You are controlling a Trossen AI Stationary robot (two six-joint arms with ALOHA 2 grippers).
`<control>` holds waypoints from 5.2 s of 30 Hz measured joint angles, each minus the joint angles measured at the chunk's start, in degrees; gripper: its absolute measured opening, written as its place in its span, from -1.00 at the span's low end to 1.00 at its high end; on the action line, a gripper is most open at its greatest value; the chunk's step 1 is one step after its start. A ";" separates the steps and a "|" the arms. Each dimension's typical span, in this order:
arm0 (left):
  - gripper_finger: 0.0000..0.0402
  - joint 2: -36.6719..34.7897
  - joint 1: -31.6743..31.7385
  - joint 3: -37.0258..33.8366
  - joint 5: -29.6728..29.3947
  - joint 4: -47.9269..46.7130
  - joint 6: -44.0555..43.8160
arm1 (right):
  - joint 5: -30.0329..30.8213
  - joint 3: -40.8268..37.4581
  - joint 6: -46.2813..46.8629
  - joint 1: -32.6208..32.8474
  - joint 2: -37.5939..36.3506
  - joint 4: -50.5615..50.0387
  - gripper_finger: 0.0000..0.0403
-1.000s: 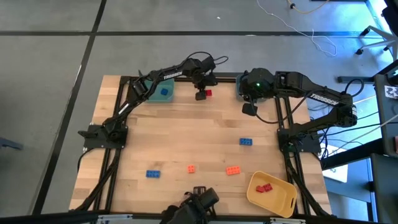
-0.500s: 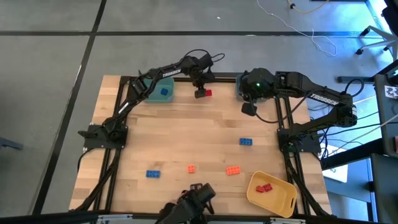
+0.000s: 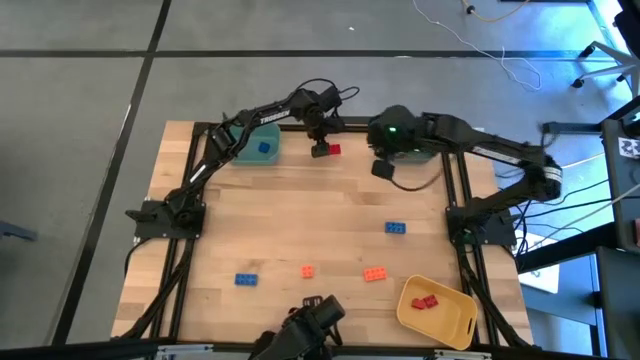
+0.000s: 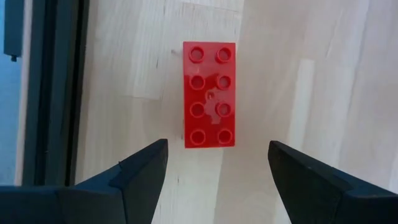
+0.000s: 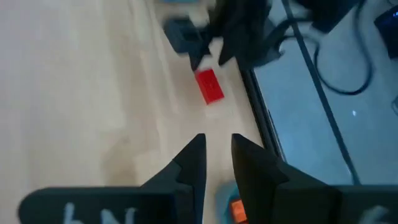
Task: Sort & place blocks by color
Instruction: Put the red game piece into the yellow bin
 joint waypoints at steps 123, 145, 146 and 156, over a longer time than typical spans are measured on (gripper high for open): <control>0.35 -4.37 3.65 -0.02 0.50 -9.42 5.91 | -28.61 12.07 -8.68 -17.97 28.81 9.97 -0.61; 0.35 -4.46 0.54 -7.14 -1.22 4.46 -6.43 | -19.03 12.05 1.74 -17.80 14.29 7.38 -0.61; 0.35 -4.46 0.39 -7.67 -1.45 5.11 -6.46 | -19.05 12.05 1.72 -17.80 14.27 7.36 -0.61; 0.35 -4.46 1.02 -10.84 -1.53 8.32 -7.66 | -19.03 12.03 3.23 -17.80 14.27 7.31 -0.61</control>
